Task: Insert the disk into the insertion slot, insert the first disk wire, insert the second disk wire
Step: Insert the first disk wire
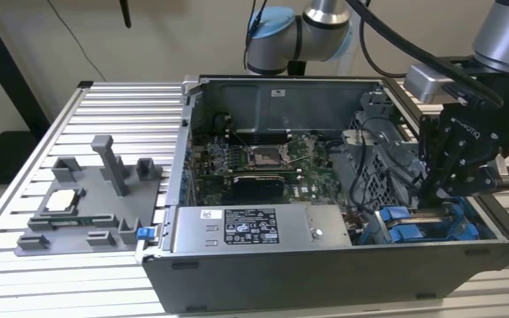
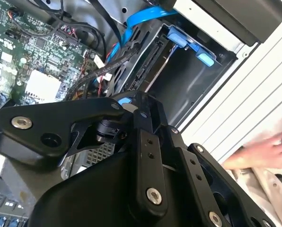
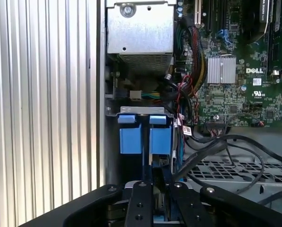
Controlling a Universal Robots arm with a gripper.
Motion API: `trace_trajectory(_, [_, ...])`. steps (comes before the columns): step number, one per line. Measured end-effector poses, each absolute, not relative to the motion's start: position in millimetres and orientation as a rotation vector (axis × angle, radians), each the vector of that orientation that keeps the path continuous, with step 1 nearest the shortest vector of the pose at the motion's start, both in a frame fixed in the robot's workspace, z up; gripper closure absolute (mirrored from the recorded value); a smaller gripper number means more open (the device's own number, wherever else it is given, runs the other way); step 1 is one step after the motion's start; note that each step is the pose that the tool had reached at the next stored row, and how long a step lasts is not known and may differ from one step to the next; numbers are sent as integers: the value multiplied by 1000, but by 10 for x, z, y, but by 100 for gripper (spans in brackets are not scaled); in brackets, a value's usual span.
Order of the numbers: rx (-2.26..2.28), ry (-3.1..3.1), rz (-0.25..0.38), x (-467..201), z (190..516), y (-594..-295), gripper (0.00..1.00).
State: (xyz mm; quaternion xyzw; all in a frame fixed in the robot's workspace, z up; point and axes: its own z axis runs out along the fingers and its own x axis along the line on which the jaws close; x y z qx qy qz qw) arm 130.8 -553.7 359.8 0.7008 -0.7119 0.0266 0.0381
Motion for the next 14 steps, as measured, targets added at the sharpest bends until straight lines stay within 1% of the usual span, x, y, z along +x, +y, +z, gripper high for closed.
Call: trace_trajectory(14, [2152, -2186, 81, 1322, 3555, -5538, 100])
